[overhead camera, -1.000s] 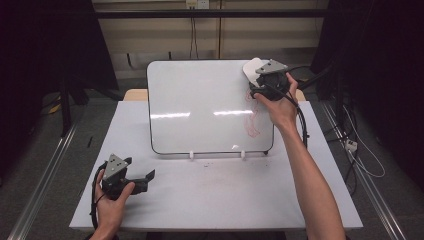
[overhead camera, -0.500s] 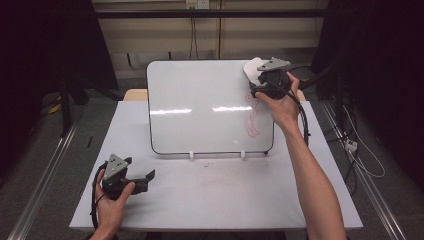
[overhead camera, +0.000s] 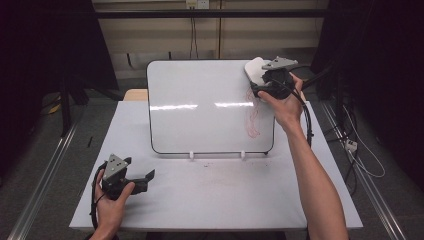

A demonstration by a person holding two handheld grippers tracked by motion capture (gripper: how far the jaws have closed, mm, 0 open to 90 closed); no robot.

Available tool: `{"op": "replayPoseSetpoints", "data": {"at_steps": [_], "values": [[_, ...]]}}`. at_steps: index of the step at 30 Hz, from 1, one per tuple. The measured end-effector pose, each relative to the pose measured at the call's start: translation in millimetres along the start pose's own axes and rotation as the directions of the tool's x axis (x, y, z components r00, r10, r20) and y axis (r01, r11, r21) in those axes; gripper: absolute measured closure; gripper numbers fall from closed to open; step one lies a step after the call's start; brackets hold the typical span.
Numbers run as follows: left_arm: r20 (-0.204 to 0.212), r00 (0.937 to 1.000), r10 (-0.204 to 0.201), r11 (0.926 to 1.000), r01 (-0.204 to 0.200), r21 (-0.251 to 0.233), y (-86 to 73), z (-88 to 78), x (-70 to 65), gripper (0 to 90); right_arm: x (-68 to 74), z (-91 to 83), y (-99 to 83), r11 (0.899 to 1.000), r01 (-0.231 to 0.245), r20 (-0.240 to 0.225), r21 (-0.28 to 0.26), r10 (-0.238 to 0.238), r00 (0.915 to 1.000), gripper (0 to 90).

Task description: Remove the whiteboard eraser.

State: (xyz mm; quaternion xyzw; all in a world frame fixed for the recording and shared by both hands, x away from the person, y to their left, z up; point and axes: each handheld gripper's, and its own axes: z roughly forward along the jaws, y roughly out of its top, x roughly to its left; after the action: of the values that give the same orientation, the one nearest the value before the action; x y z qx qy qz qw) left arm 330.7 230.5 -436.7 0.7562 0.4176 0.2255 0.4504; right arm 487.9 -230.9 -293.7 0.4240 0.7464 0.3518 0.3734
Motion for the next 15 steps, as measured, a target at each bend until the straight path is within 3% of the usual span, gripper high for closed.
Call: {"op": "replayPoseSetpoints", "data": {"at_steps": [9, 15], "values": [[0.001, 1.0, 0.0, 1.0, 0.0, 0.0, -0.2, -0.6, -0.1, 6.4, 1.9, -3.3, -3.6, 1.0, -0.005, -0.016, -0.011, 0.005, 0.9999, 31.6], [0.0, 1.0, 0.002, 1.0, -0.002, 0.003, -0.2, 0.0, -1.2, 6.4, 0.8, -24.3, 2.2, 0.998, 0.007, 0.001, -0.066, -0.007, 1.0, 31.6]]}}
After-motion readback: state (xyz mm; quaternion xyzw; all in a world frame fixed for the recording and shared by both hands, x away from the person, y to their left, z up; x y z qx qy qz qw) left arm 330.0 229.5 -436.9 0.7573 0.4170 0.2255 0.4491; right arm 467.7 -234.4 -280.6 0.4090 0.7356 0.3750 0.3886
